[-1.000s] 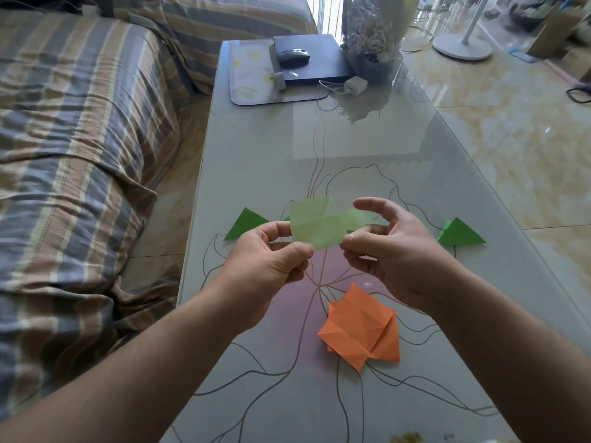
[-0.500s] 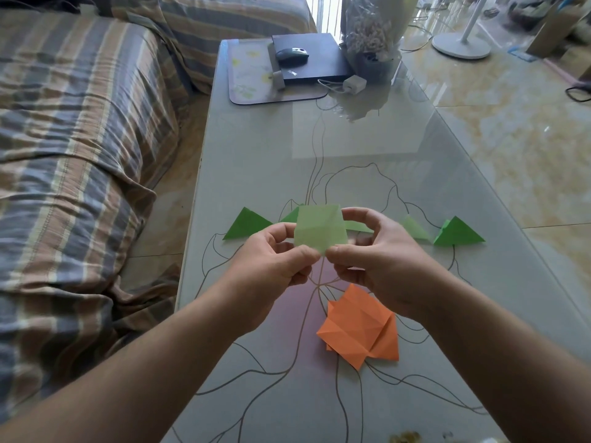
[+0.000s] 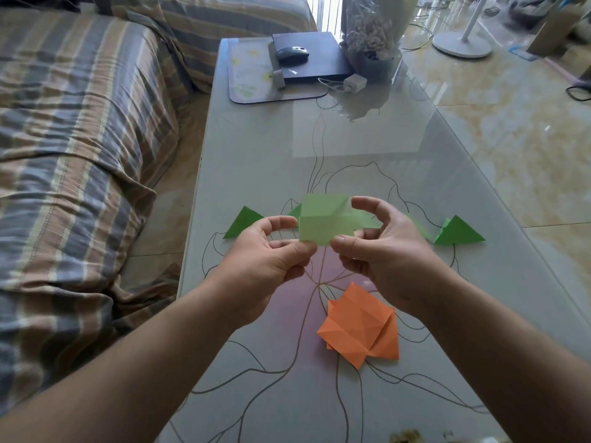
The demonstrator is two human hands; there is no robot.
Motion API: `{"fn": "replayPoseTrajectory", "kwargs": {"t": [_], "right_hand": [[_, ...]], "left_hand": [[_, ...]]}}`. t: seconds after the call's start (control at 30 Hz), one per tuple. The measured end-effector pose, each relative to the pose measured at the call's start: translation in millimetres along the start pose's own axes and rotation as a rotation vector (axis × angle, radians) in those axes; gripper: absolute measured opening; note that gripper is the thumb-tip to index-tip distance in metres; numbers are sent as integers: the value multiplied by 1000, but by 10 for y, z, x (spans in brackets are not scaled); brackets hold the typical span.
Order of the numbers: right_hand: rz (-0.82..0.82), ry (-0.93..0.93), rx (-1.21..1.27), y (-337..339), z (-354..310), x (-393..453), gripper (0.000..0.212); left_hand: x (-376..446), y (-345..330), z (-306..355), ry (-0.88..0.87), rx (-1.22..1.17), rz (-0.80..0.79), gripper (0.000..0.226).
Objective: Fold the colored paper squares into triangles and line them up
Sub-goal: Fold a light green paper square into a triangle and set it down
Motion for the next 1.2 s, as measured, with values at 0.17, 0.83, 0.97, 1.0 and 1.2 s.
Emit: {"fn": "replayPoseTrajectory", "kwargs": {"t": [0.17, 0.83, 0.97, 1.0, 1.2], "right_hand": [[5, -21, 28, 26, -36, -4, 71], [-197, 54, -357, -90, 16, -81, 40], [-261, 35, -278, -84, 62, -67, 35], [-275, 33, -259, -80, 66, -65, 36], [-380, 43, -218, -70, 57, -80, 49]], "left_hand": [[25, 39, 65, 6, -39, -1, 64], [-53, 110, 47, -267, 437, 20, 41], [-43, 121, 55, -258, 422, 12, 42], [-38, 124, 62, -251, 396, 7, 42], [-5, 141, 64, -173, 243, -15, 46]]}}
Point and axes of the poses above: each hand's wrist, its own x-axis towards the middle knuckle, its own y-axis out of the back of the hand, z = x × y, the point moved 2 cm from there along x, towards the middle knuckle, and after that the axes turned 3 degrees about x, right-handed, at the moved point
